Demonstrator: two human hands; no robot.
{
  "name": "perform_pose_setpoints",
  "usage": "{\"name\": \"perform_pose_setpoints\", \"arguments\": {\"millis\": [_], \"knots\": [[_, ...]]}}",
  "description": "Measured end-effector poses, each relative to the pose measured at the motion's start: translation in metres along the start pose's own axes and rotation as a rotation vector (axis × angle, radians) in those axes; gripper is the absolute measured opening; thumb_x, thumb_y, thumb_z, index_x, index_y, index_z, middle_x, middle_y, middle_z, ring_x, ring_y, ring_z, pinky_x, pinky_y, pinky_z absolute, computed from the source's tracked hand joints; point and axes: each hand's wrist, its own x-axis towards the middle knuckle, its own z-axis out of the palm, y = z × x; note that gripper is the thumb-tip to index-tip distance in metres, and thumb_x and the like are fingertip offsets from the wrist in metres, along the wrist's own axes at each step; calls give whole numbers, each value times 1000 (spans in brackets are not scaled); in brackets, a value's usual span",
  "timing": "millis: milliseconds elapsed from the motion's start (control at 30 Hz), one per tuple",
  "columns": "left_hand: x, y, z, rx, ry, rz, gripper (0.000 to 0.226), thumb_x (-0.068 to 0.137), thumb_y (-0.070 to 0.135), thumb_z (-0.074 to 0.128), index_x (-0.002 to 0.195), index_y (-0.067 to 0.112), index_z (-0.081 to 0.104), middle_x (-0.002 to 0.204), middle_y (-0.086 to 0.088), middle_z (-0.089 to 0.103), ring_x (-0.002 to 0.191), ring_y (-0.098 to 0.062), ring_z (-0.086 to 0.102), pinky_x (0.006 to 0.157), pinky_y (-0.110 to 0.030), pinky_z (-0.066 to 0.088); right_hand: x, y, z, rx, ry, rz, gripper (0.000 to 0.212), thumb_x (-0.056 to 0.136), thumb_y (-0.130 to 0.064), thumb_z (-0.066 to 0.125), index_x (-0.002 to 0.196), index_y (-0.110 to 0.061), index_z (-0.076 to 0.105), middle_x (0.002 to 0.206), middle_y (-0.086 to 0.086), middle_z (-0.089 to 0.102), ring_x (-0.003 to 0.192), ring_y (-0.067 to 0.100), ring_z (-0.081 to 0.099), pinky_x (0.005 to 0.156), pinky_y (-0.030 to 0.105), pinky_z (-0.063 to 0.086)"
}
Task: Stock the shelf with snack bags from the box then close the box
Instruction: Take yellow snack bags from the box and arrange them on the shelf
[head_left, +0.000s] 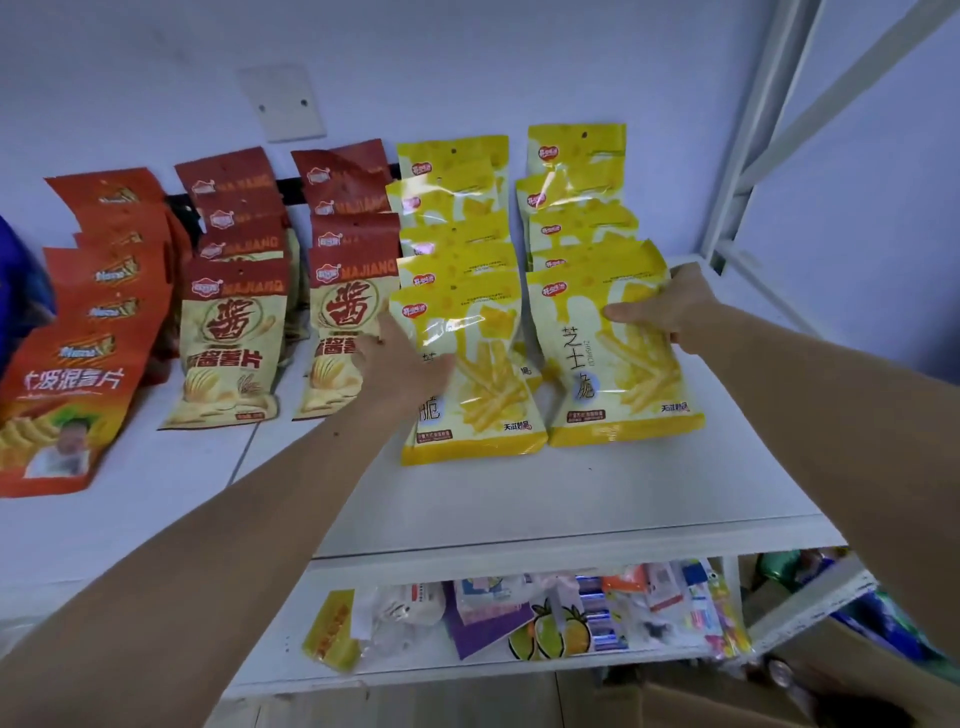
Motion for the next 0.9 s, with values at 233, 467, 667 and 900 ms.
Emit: {"name": "perform_pose_setpoints", "arguments": {"millis": [233, 467, 667, 900], "knots": [[-10, 5, 7, 600, -284, 412, 136, 54, 75, 74, 152, 31, -8, 155, -4, -31, 143, -36, -25, 114, -59, 1, -10, 17, 30, -450, 204, -265, 103, 69, -55, 75, 147, -17, 20, 155, 11, 15, 142, 33, 15, 112, 50, 26], [-15, -7, 21, 661, -333, 513, 133, 63, 58, 80, 151, 32, -16, 157, -5, -27, 144, -38, -20, 113, -66, 8, -59, 50, 38, -883, 28, -558, 106, 48, -94, 35, 142, -44, 30, 158, -2, 9, 144, 29, 7, 112, 59, 20], [-14, -10, 24, 687, -297, 552, 133, 63, 60, 79, 151, 29, -16, 158, -6, -24, 145, -39, -16, 111, -68, 11, -70, 71, 46, -967, 31, -487, 96, 60, -83, 56, 144, -47, 25, 157, 2, 1, 144, 31, -1, 111, 61, 21], [-12, -17, 25, 631, -304, 578, 133, 64, 61, 78, 151, 29, -18, 158, -4, -24, 145, -40, -16, 108, -70, 17, -65, 69, 55, -989, -15, -428, 93, 69, -75, 60, 146, -45, 17, 157, 0, 3, 145, 32, -7, 111, 58, 25]]}}
